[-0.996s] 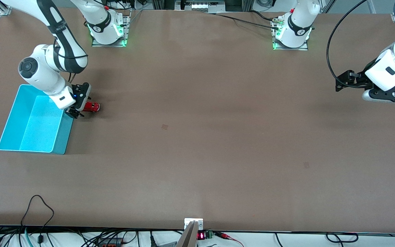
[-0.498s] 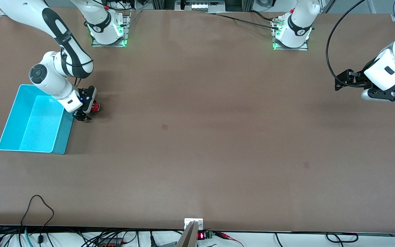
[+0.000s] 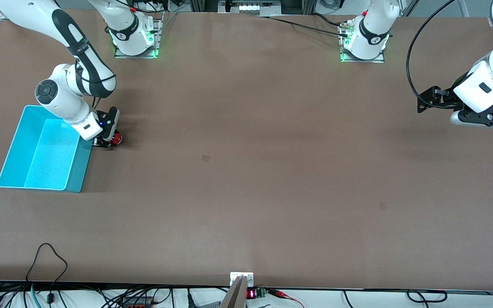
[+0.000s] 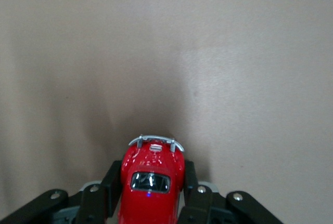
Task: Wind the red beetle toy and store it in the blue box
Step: 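Lift the car with the right gripper and lower it into the cyan box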
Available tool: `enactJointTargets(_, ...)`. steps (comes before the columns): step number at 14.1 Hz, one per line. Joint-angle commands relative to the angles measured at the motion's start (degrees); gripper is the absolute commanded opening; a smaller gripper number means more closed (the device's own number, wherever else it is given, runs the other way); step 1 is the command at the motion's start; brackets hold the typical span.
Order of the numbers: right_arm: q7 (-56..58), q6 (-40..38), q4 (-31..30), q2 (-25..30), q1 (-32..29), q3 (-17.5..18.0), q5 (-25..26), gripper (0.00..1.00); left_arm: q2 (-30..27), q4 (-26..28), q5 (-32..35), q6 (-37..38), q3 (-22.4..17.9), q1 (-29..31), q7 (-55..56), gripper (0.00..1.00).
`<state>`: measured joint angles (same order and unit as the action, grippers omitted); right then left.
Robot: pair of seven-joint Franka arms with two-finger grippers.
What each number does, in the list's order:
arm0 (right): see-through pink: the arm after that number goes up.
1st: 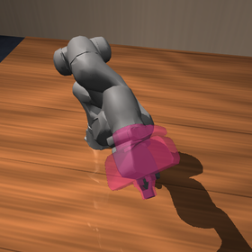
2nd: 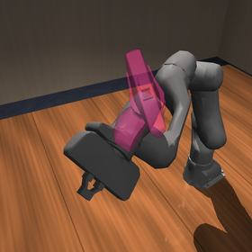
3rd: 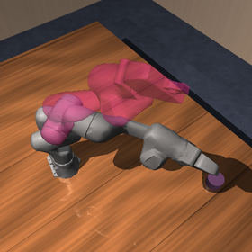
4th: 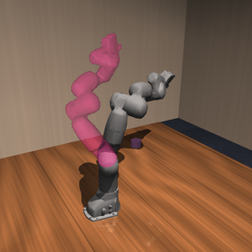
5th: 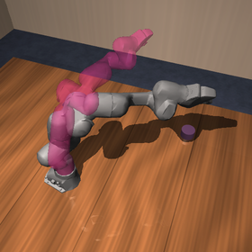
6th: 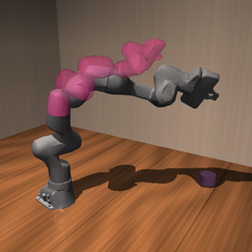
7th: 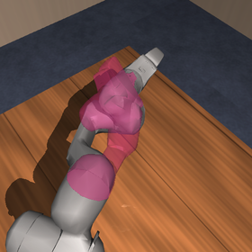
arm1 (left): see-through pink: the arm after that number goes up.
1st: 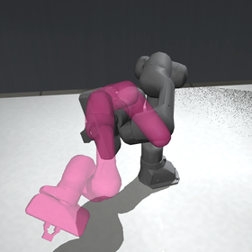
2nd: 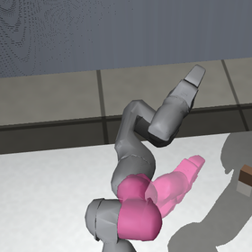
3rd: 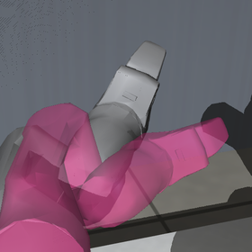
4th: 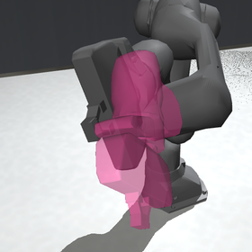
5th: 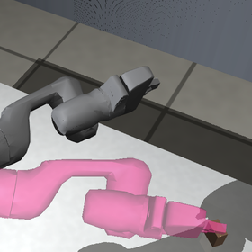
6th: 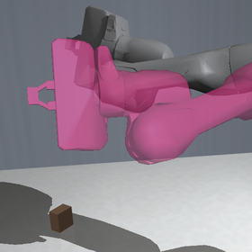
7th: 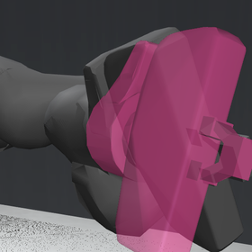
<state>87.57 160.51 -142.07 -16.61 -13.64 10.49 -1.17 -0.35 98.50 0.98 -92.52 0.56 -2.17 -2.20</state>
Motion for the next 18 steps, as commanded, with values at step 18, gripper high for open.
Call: enactJointTargets(18,-73.9,-31.1,25.4,6.4,1.2,-7.8,-0.7,0.0,-0.2,-0.1,-0.8,0.3,-0.7,-1.1,0.8,1.0)
